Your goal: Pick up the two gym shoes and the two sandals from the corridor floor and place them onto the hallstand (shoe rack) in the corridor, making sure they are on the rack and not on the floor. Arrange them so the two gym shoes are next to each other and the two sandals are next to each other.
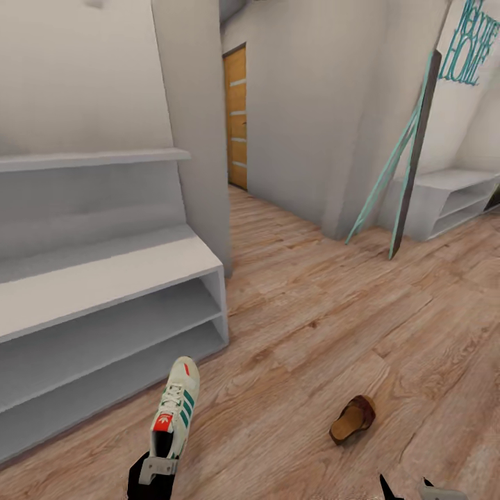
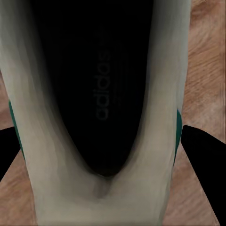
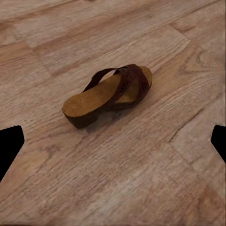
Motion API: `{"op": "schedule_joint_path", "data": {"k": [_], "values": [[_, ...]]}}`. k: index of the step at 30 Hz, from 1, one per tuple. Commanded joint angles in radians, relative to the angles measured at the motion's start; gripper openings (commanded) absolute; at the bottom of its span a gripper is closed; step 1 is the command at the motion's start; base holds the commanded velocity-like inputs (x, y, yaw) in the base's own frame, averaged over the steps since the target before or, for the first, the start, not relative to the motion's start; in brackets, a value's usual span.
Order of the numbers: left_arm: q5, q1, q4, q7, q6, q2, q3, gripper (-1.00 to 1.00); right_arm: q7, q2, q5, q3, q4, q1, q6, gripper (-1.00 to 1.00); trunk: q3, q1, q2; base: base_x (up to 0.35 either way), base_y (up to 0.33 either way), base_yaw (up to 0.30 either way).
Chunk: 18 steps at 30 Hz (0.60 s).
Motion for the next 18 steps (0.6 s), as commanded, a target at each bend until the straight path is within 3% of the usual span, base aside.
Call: {"op": "schedule_joint_path", "data": {"k": [1, 18], "values": [[-0.009, 0.0, 0.0, -0.002, -0.003, 0.0, 0.004, -1.0, 0.006, 0.001, 0.009, -0.005, -0.001, 0.0, -0.003, 1.0, 0.0, 0.0, 0.0, 0.0, 0.0, -0.298], [-0.009, 0.0, 0.0, -0.002, -0.003, 0.0, 0.004, -1.0, 0.006, 0.001, 0.009, -0.005, -0.001, 0.0, -0.003, 1.0, 0.01, 0.0, 0.0, 0.0, 0.0, -0.298]]}}
